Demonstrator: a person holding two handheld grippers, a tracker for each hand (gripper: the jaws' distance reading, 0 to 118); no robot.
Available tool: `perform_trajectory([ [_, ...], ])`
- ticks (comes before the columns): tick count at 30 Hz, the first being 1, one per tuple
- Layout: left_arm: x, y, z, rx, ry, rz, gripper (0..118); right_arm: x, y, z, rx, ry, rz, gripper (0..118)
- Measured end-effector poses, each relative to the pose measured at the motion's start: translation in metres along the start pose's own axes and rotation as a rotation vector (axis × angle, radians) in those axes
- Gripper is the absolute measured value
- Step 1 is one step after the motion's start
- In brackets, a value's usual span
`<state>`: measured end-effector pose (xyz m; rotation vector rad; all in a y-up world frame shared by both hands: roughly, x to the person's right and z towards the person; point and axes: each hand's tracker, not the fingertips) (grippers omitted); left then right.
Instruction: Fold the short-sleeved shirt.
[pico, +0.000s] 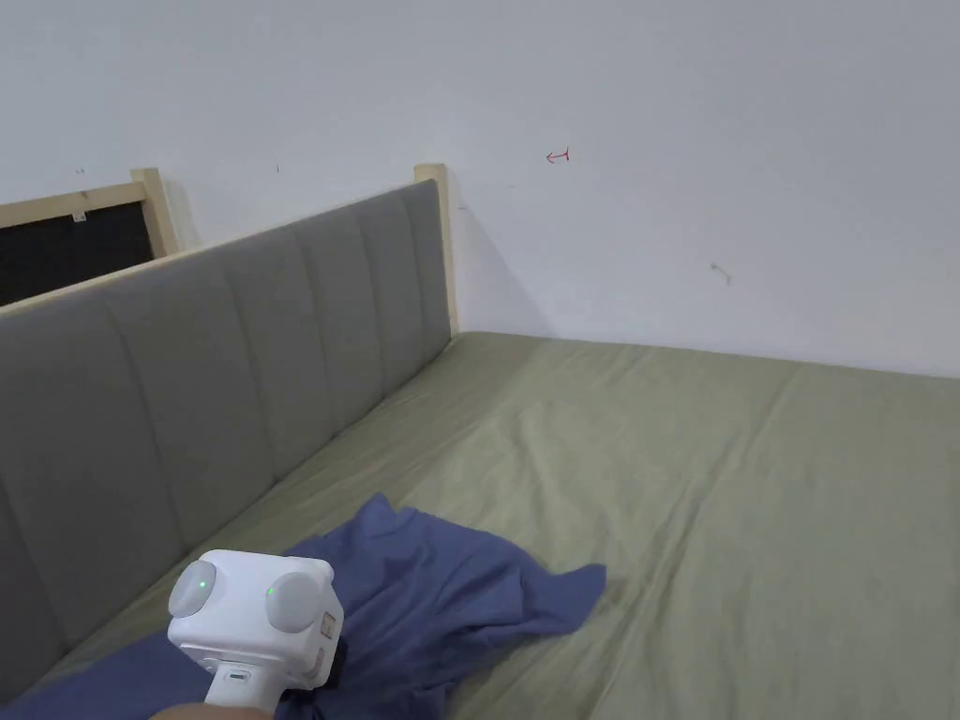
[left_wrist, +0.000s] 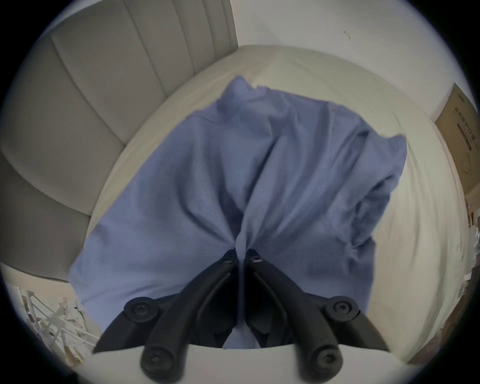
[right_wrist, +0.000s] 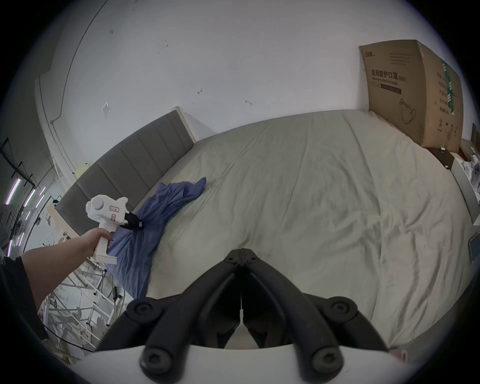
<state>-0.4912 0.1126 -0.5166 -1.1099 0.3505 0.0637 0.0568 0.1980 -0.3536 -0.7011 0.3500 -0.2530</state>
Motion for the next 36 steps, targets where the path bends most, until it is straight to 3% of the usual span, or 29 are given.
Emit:
perform_trajectory([
  [4, -0.026, 0.007, 0.043, 0.085, -0.072, 0.088, 2, 0.005, 0.009, 0.020, 0.036, 0.007, -0.015, 0],
  [10, -0.058, 0.025, 0.147, 0.256, -0.034, 0.034, 2, 0.012, 0.026, 0.059, 0.127, -0.011, -0.031, 0],
  [14, -0.061, 0.043, 0.243, 0.432, -0.155, 0.056, 2, 0.017, 0.031, 0.084, 0.173, -0.022, -0.044, 0],
  [19, 0.008, 0.042, 0.361, 0.645, -0.260, -0.166, 2, 0.027, 0.032, 0.115, 0.221, -0.016, -0.082, 0],
  [22, 0.062, 0.034, 0.417, 0.732, -0.357, -0.166, 2, 0.034, 0.032, 0.135, 0.264, -0.039, -0.081, 0],
  [26, 0.121, 0.027, 0.455, 0.761, -0.603, -0.171, 2, 0.052, 0.036, 0.156, 0.304, -0.050, -0.105, 0],
  [31, 0.206, 0.023, 0.457, 0.693, -0.712, -0.282, 2, 0.078, 0.042, 0.182, 0.357, -0.091, -0.146, 0],
  [36, 0.297, 0.018, 0.384, 0.427, -0.816, -0.276, 2, 0.112, 0.034, 0.192, 0.371, -0.182, -0.164, 0],
])
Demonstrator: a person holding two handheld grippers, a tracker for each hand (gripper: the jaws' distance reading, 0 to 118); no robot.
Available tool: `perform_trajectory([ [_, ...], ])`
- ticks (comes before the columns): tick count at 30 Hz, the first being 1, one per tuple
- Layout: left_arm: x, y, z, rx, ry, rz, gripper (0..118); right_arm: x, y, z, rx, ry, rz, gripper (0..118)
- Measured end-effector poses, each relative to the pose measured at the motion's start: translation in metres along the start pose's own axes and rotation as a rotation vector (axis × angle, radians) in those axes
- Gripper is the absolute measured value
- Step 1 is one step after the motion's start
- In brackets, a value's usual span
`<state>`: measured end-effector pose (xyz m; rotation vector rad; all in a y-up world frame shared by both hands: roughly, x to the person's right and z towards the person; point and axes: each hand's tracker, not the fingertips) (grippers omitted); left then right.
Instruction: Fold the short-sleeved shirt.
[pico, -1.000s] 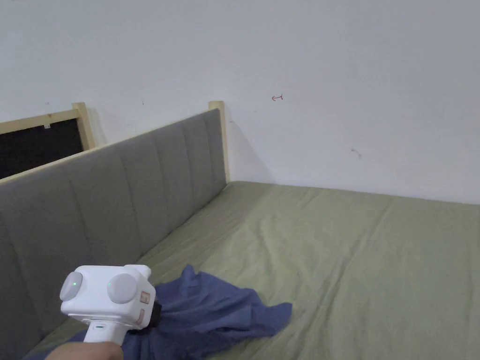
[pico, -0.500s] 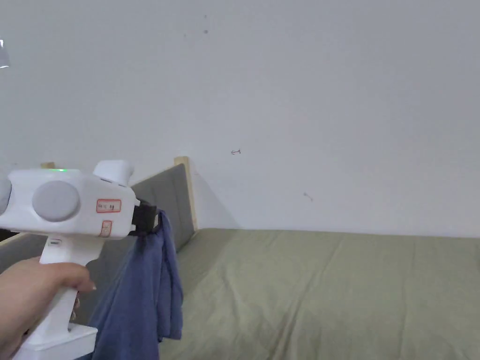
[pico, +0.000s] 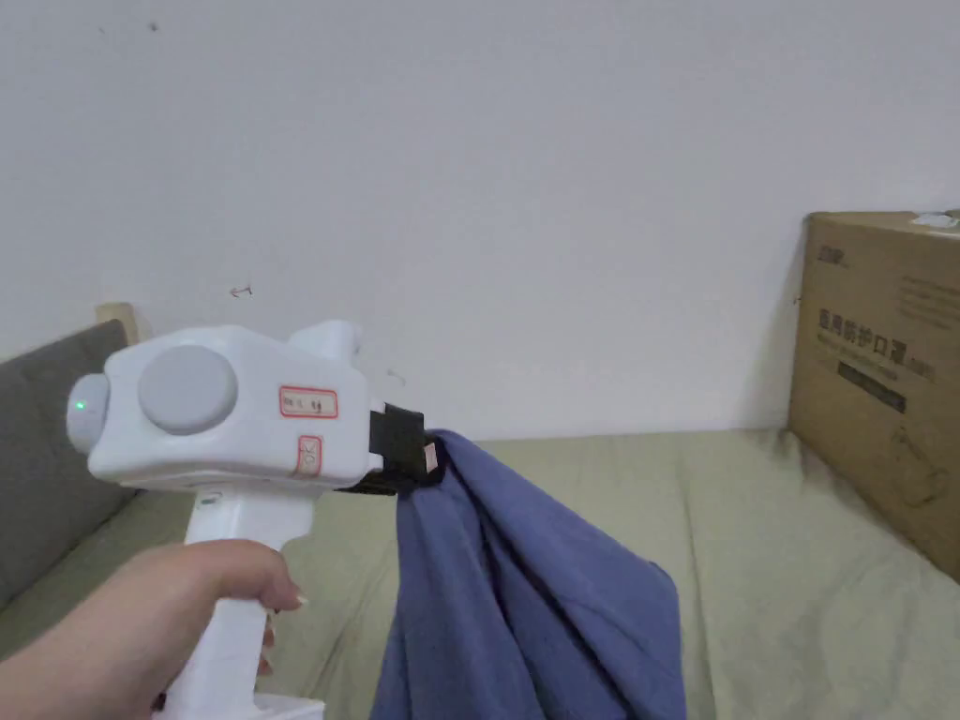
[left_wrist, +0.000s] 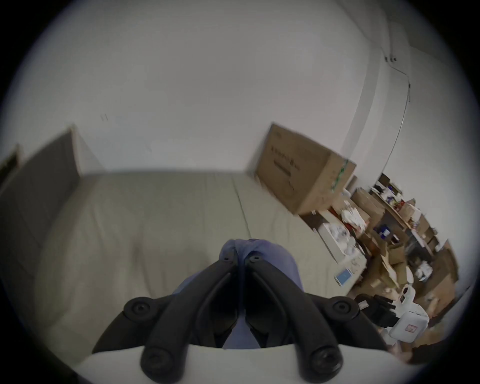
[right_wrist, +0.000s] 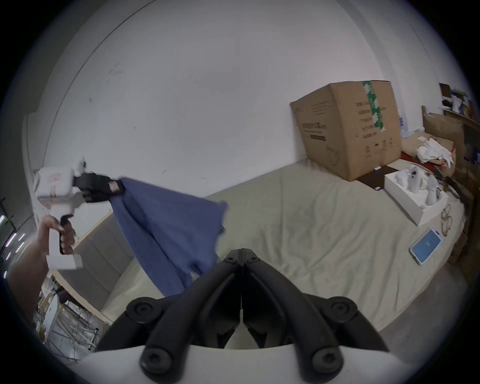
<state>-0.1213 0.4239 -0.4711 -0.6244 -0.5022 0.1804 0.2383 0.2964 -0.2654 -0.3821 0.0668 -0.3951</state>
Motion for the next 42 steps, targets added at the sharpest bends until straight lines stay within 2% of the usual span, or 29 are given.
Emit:
perform_trajectory([
  [2, -0.001, -0.032, -0.063, -0.144, -0.030, 0.048, 2, 0.016, -0.008, -0.005, -0.029, -0.038, -0.027, 0],
  [5, -0.011, -0.093, -0.150, -0.351, -0.001, 0.110, 2, 0.037, -0.025, -0.017, -0.102, -0.064, -0.081, 0],
  [9, -0.036, -0.170, -0.215, -0.492, 0.064, 0.245, 4, 0.052, -0.045, -0.031, -0.179, -0.089, -0.101, 0],
  [10, -0.045, -0.181, -0.219, -0.484, 0.073, 0.290, 10, 0.053, -0.050, -0.032, -0.189, -0.090, -0.101, 0],
  [11, -0.053, -0.189, -0.222, -0.478, 0.069, 0.332, 23, 0.054, -0.053, -0.035, -0.200, -0.091, -0.099, 0],
  [12, -0.059, -0.194, -0.221, -0.481, 0.080, 0.375, 51, 0.054, -0.056, -0.037, -0.210, -0.091, -0.096, 0],
  [13, -0.065, -0.199, -0.218, -0.496, 0.072, 0.441, 97, 0.054, -0.058, -0.039, -0.221, -0.091, -0.092, 0],
  [14, -0.071, -0.202, -0.216, -0.520, 0.054, 0.487, 108, 0.053, -0.060, -0.041, -0.233, -0.091, -0.090, 0],
  [18, -0.083, -0.176, -0.177, -0.445, 0.074, 0.487, 106, 0.043, -0.057, -0.044, -0.238, -0.071, -0.084, 0],
  [21, -0.081, -0.139, -0.118, -0.288, 0.069, 0.443, 106, 0.029, -0.046, -0.041, -0.200, -0.047, -0.051, 0],
  [24, -0.064, -0.122, -0.033, 0.019, 0.076, 0.339, 103, 0.014, -0.030, -0.031, -0.121, -0.016, 0.005, 0],
  [26, -0.046, -0.124, 0.025, 0.245, 0.153, 0.226, 93, 0.003, -0.021, -0.022, -0.040, 0.001, 0.049, 0],
  [27, -0.036, -0.138, 0.045, 0.344, 0.202, 0.169, 85, -0.003, -0.019, -0.017, 0.008, 0.010, 0.076, 0],
  [29, -0.017, -0.168, 0.081, 0.518, 0.312, 0.057, 45, -0.014, -0.018, -0.010, 0.110, 0.003, 0.149, 0],
  [31, -0.002, -0.200, 0.101, 0.650, 0.401, -0.004, 3, -0.023, -0.023, -0.003, 0.215, -0.045, 0.225, 0],
  [34, 0.008, -0.235, 0.104, 0.678, 0.546, -0.065, 2, -0.031, -0.035, 0.005, 0.347, -0.057, 0.278, 0],
  [37, 0.009, -0.258, 0.106, 0.674, 0.532, -0.058, 0, -0.041, -0.045, 0.013, 0.422, -0.134, 0.328, 0],
  [42, 0.013, -0.264, 0.105, 0.646, 0.532, -0.072, 0, -0.041, -0.045, 0.013, 0.385, -0.090, 0.312, 0],
])
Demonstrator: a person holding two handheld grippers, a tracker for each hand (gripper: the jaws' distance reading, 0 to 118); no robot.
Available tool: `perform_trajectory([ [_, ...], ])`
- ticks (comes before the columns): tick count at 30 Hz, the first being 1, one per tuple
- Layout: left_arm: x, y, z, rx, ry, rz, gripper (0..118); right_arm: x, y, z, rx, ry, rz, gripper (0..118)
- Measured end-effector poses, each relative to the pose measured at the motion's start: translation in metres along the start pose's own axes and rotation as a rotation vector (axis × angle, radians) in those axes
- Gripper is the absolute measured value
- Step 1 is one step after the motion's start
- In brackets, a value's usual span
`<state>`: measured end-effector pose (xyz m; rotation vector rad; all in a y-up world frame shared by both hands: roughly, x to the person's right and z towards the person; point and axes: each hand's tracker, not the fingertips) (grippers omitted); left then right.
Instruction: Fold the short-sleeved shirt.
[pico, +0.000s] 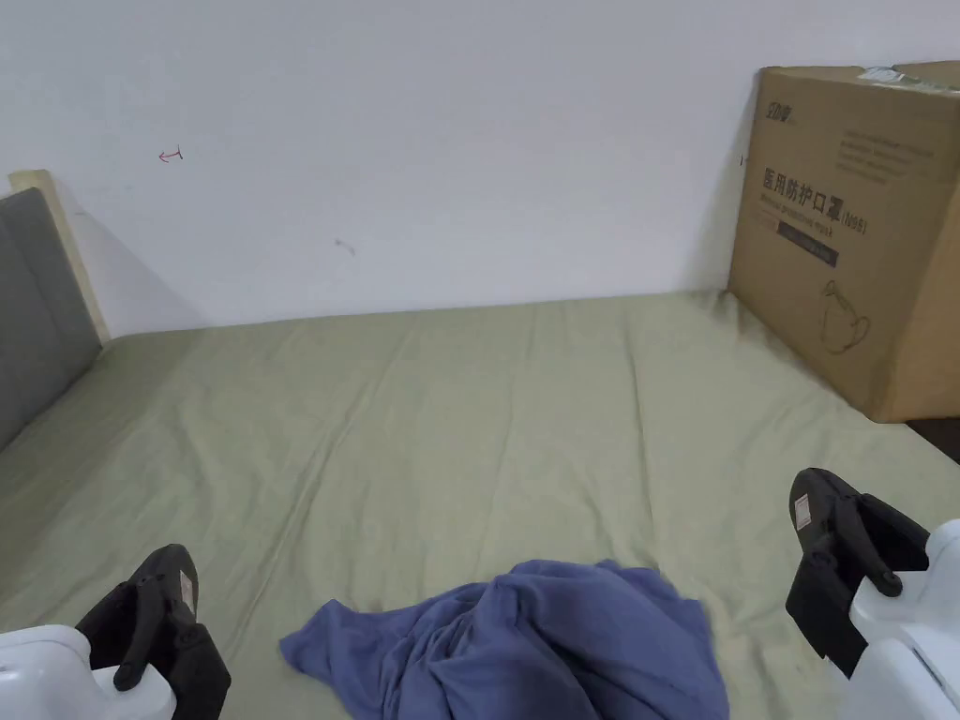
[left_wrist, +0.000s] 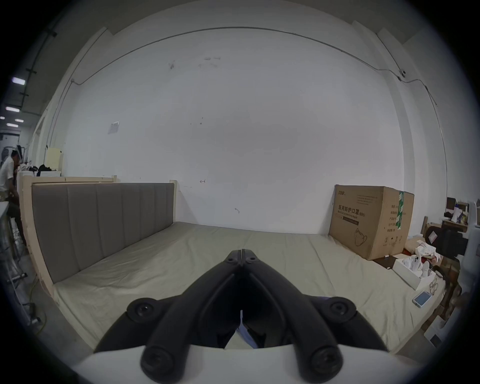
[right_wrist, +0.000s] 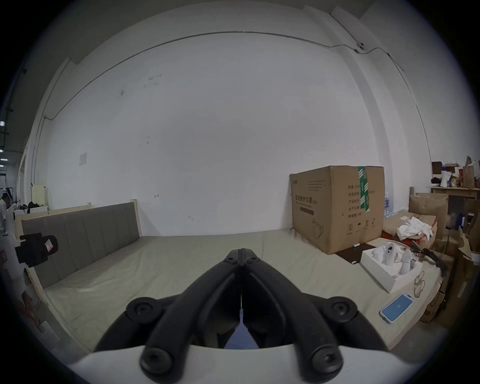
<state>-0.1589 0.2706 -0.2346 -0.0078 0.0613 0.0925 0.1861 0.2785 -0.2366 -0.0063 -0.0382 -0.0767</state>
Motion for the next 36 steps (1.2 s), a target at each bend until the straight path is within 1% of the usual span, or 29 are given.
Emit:
perform_trajectory([
  [3, 0.002, 0.010, -0.004, -0.012, -0.016, 0.003, 0, 0.000, 0.000, -0.003, -0.020, -0.004, 0.003, 0],
  [5, -0.004, 0.025, -0.017, -0.044, -0.073, 0.077, 0, 0.004, 0.002, -0.005, -0.035, 0.002, -0.026, 0],
  [6, -0.008, 0.034, -0.032, -0.067, -0.103, 0.084, 0, 0.006, 0.002, -0.007, -0.046, 0.012, -0.046, 0],
  [8, -0.019, 0.052, -0.080, -0.263, -0.163, 0.087, 0, 0.009, 0.004, -0.012, -0.080, 0.029, -0.070, 0],
  [10, -0.036, 0.050, -0.147, -0.514, -0.231, 0.179, 0, 0.011, 0.001, -0.019, -0.123, 0.035, -0.071, 0],
  [11, -0.043, 0.042, -0.179, -0.622, -0.226, 0.222, 0, 0.012, -0.002, -0.021, -0.136, 0.032, -0.069, 0],
  [12, -0.051, 0.027, -0.210, -0.751, -0.222, 0.252, 7, 0.013, -0.006, -0.022, -0.137, 0.028, -0.070, 0],
  [13, -0.058, 0.010, -0.235, -0.817, -0.204, 0.286, 48, 0.014, -0.010, -0.021, -0.132, 0.022, -0.069, 0],
  [14, -0.063, -0.008, -0.253, -0.851, -0.163, 0.287, 90, 0.016, -0.013, -0.021, -0.131, 0.016, -0.069, 0],
  [15, -0.065, -0.028, -0.272, -0.905, -0.107, 0.275, 112, 0.018, -0.016, -0.022, -0.135, 0.011, -0.067, 0],
  [16, -0.068, -0.046, -0.286, -0.959, -0.079, 0.269, 112, 0.020, -0.020, -0.023, -0.146, 0.008, -0.064, 0],
  [19, -0.065, -0.098, -0.313, -1.060, -0.022, 0.245, 111, 0.026, -0.031, -0.033, -0.208, -0.005, -0.059, 0],
  [23, -0.055, -0.167, -0.339, -1.215, -0.019, 0.189, 111, 0.035, -0.046, -0.043, -0.276, -0.035, -0.080, 0],
  [24, -0.048, -0.182, -0.341, -1.249, -0.016, 0.145, 110, 0.037, -0.049, -0.046, -0.292, -0.041, -0.085, 0],
  [25, -0.040, -0.191, -0.337, -1.260, -0.011, 0.079, 107, 0.039, -0.052, -0.048, -0.306, -0.045, -0.090, 0],
  [26, -0.026, -0.186, -0.328, -1.188, 0.018, -0.057, 99, 0.041, -0.054, -0.050, -0.315, -0.047, -0.091, 0],
  [27, -0.014, -0.183, -0.313, -1.101, 0.048, -0.158, 86, 0.043, -0.056, -0.053, -0.326, -0.049, -0.090, 0],
  [29, 0.005, -0.170, -0.287, -0.934, 0.003, -0.152, 3, 0.044, -0.058, -0.059, -0.347, -0.070, -0.069, 0],
  [31, 0.015, -0.160, -0.256, -0.874, -0.116, -0.063, 5, 0.050, -0.057, -0.073, -0.369, -0.065, -0.068, 0],
  [32, 0.017, -0.155, -0.241, -0.829, -0.158, 0.024, 5, 0.053, -0.055, -0.083, -0.403, -0.003, -0.101, 0],
  [33, 0.018, -0.149, -0.222, -0.748, -0.166, 0.098, 5, 0.059, -0.050, -0.098, -0.440, 0.083, -0.143, 0],
  [34, 0.018, -0.142, -0.203, -0.652, -0.149, 0.132, 5, 0.064, -0.046, -0.118, -0.486, 0.128, -0.181, 0],
  [35, 0.017, -0.136, -0.187, -0.572, -0.137, 0.143, 5, 0.067, -0.044, -0.140, -0.548, 0.157, -0.199, 1],
  [36, 0.017, -0.129, -0.171, -0.504, -0.134, 0.147, 5, 0.069, -0.043, -0.167, -0.644, 0.168, -0.208, 23],
])
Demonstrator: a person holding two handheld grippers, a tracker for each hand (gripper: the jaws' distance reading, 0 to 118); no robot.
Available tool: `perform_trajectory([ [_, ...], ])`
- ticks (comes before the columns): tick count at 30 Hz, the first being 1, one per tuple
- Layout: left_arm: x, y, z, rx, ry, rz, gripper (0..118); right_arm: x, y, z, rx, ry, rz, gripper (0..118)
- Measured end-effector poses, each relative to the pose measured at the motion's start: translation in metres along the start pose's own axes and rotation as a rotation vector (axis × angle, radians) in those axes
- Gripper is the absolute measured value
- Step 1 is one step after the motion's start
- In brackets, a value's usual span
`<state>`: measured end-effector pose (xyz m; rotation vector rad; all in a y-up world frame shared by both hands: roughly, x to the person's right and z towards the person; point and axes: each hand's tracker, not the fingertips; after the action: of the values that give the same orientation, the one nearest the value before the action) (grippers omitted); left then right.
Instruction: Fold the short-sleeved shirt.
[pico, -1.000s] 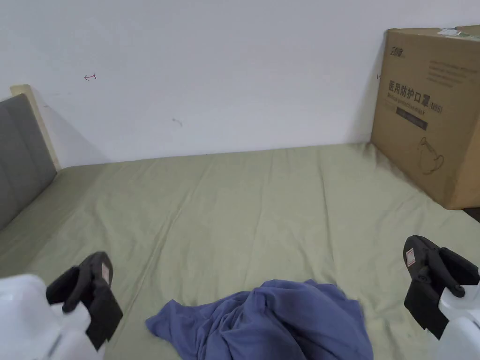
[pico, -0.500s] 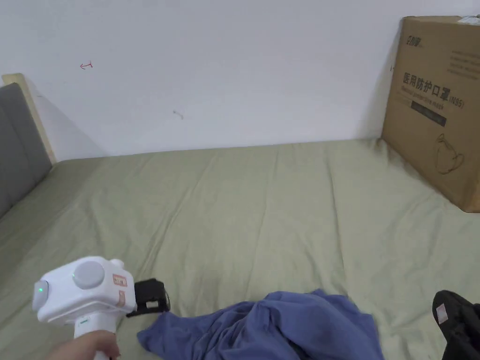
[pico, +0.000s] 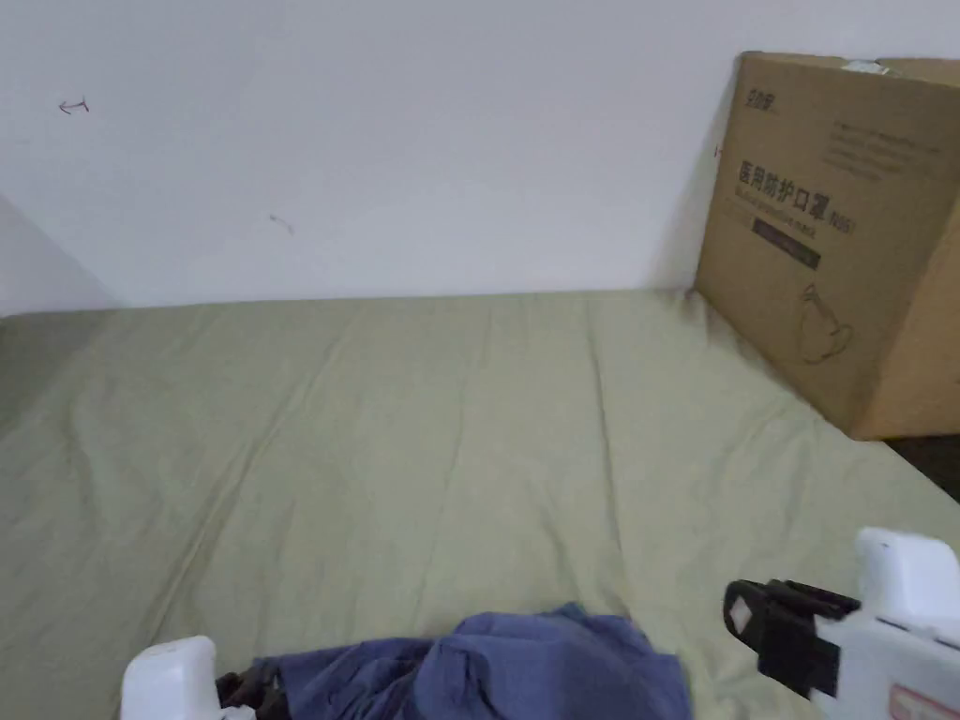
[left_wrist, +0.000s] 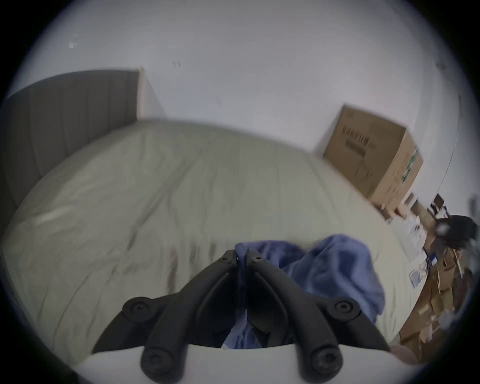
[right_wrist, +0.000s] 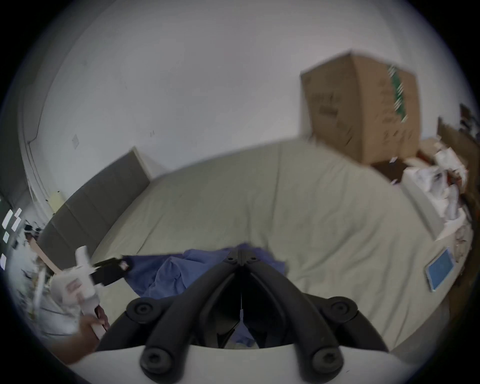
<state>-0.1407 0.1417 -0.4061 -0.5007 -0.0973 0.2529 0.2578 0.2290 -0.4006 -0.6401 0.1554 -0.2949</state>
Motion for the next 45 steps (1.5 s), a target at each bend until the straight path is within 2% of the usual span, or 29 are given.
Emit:
perform_trajectory([
  [1, 0.001, -0.003, 0.015, 0.062, -0.001, -0.011, 5, 0.006, 0.016, -0.026, -0.116, 0.012, -0.037, 81],
  [2, 0.000, -0.008, 0.026, 0.111, 0.005, -0.025, 5, 0.010, 0.027, -0.051, -0.208, 0.001, -0.059, 111],
  [3, -0.001, -0.014, 0.034, 0.157, 0.025, -0.031, 5, 0.016, 0.031, -0.081, -0.267, -0.023, -0.099, 115],
  [4, -0.003, -0.022, 0.041, 0.192, 0.046, -0.035, 5, 0.020, 0.035, -0.109, -0.333, -0.041, -0.107, 115],
  [5, -0.004, -0.021, 0.045, 0.192, 0.051, -0.020, 5, 0.025, 0.034, -0.129, -0.366, -0.060, -0.100, 115],
  [7, -0.008, -0.015, 0.044, 0.220, 0.017, -0.002, 5, 0.029, 0.032, -0.181, -0.474, -0.191, -0.034, 115],
  [9, -0.011, -0.016, 0.040, 0.176, 0.038, 0.007, 5, 0.031, 0.023, -0.218, -0.561, -0.268, 0.044, 113],
  [12, -0.018, -0.015, 0.033, 0.128, 0.019, 0.051, 5, 0.034, 0.004, -0.249, -0.679, -0.304, 0.028, 109],
  [13, -0.019, -0.015, 0.033, 0.135, 0.031, 0.058, 5, 0.032, -0.002, -0.251, -0.697, -0.287, 0.009, 101],
  [14, -0.021, -0.015, 0.034, 0.139, 0.039, 0.063, 5, 0.029, -0.007, -0.254, -0.706, -0.284, 0.005, 98],
  [15, -0.021, -0.014, 0.032, 0.137, 0.034, 0.072, 5, 0.022, -0.003, -0.240, -0.600, -0.318, 0.093, 94],
  [16, -0.022, -0.014, 0.032, 0.134, 0.029, 0.078, 5, 0.016, -0.007, -0.230, -0.586, -0.279, 0.110, 94],
  [18, -0.021, -0.014, 0.030, 0.123, 0.027, 0.079, 5, 0.012, -0.009, -0.221, -0.575, -0.256, 0.145, 71],
  [21, -0.020, -0.014, 0.030, 0.119, 0.025, 0.069, 5, 0.011, -0.005, -0.203, -0.553, -0.206, 0.183, 3],
  [25, -0.020, -0.009, 0.032, 0.113, 0.004, 0.064, 5, 0.007, 0.001, -0.164, -0.485, -0.128, 0.139, 3],
  [29, -0.020, 0.017, 0.045, 0.076, 0.025, -0.026, 5, -0.003, 0.029, -0.107, -0.342, -0.066, 0.152, 3],
  [38, -0.007, 0.143, 0.112, 0.210, -0.029, -0.130, 5, -0.028, 0.118, 0.023, -0.109, 0.033, 0.194, 3],
  [41, 0.000, 0.187, 0.127, 0.241, -0.039, -0.149, 5, -0.031, 0.150, 0.050, -0.044, 0.009, 0.197, 3],
  [44, 0.006, 0.226, 0.139, 0.288, -0.011, -0.172, 5, -0.034, 0.177, 0.075, 0.036, -0.068, 0.233, 3],
  [45, 0.006, 0.239, 0.142, 0.295, -0.005, -0.165, 5, -0.033, 0.187, 0.083, 0.058, -0.078, 0.222, 3],
])
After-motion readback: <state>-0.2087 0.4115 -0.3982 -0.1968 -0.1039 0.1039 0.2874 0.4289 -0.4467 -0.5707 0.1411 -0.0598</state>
